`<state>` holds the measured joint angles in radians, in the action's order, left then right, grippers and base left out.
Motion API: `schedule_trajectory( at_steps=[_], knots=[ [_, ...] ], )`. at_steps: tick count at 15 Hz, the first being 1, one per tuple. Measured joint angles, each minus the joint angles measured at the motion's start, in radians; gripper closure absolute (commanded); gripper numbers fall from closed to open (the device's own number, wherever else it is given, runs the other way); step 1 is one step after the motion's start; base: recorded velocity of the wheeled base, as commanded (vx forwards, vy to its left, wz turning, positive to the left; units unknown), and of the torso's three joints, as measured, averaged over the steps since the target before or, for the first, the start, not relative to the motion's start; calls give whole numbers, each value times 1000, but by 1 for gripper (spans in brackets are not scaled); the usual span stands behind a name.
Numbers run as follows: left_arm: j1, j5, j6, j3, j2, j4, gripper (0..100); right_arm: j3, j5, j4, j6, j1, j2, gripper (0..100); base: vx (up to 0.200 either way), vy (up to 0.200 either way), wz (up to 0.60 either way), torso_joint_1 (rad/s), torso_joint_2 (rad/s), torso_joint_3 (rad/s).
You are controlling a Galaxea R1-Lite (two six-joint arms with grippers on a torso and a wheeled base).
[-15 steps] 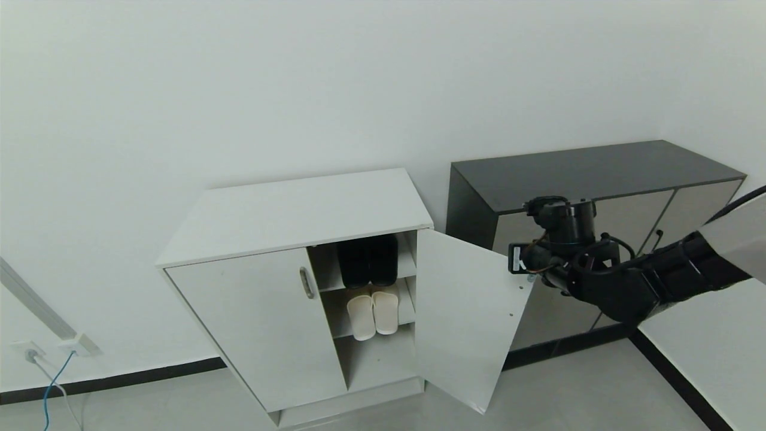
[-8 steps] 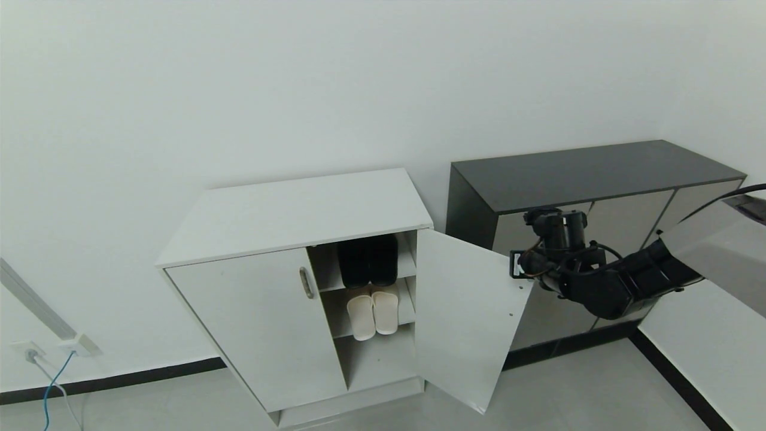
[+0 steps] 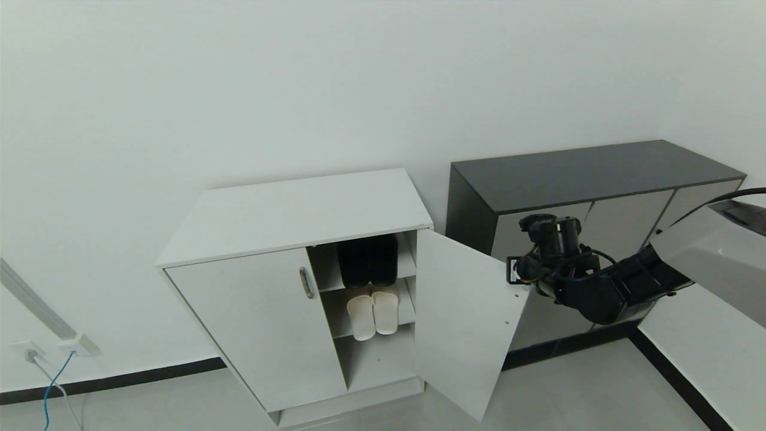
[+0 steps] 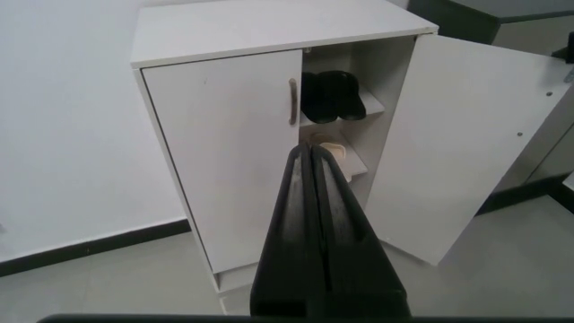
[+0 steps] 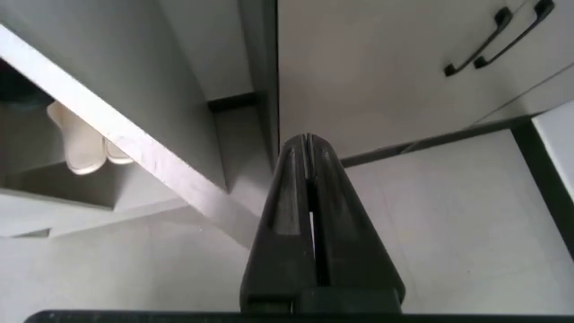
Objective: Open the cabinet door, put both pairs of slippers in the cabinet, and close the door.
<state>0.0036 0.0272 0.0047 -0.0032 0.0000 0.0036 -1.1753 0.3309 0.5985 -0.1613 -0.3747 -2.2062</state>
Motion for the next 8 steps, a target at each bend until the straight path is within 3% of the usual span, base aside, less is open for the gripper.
schedule_trajectory(
  at_steps=[8],
  knots=[
    [-1,0,0,0,0,0,100,122,16,35,-1,-153,48,100,0,0,0,0,0,0]
  ],
)
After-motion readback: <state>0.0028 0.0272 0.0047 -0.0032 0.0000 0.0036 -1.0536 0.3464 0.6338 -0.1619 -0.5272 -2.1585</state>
